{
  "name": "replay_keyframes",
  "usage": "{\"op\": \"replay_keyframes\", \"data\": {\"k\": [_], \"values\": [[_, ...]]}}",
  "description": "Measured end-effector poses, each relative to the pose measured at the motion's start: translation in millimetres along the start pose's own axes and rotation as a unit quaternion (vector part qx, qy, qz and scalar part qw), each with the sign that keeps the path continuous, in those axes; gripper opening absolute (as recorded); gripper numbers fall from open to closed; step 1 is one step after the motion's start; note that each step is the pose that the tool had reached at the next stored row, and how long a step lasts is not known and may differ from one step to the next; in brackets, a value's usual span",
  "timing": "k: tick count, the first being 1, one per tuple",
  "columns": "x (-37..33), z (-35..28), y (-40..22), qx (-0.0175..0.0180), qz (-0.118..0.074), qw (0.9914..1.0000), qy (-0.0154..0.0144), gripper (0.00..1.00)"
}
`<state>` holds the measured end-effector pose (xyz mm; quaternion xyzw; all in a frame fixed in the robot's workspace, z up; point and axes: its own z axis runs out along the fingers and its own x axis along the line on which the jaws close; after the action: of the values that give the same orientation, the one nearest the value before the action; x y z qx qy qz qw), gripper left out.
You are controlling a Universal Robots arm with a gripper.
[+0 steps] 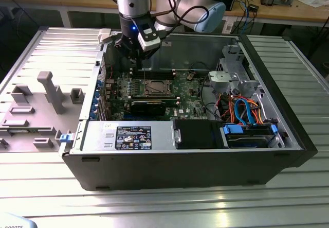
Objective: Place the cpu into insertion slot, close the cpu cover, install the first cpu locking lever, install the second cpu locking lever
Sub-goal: 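Install the first cpu locking lever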
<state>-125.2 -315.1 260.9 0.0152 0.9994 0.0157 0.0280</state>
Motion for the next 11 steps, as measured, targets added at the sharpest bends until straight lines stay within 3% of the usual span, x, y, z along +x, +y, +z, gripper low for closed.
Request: {"op": "replay_keyframes", "data": {"k": [3,8,11], "values": [[-1.4,0.6,1.6,-0.0003,-0.005,0.99999,0.0002,0.11],[-10.4,1.5,2.1,-0.0003,-0.006,0.99998,0.0018,0.11],[-10.5,1.6,2.1,-0.0003,-0.005,0.99998,0.0019,0.11]]}}
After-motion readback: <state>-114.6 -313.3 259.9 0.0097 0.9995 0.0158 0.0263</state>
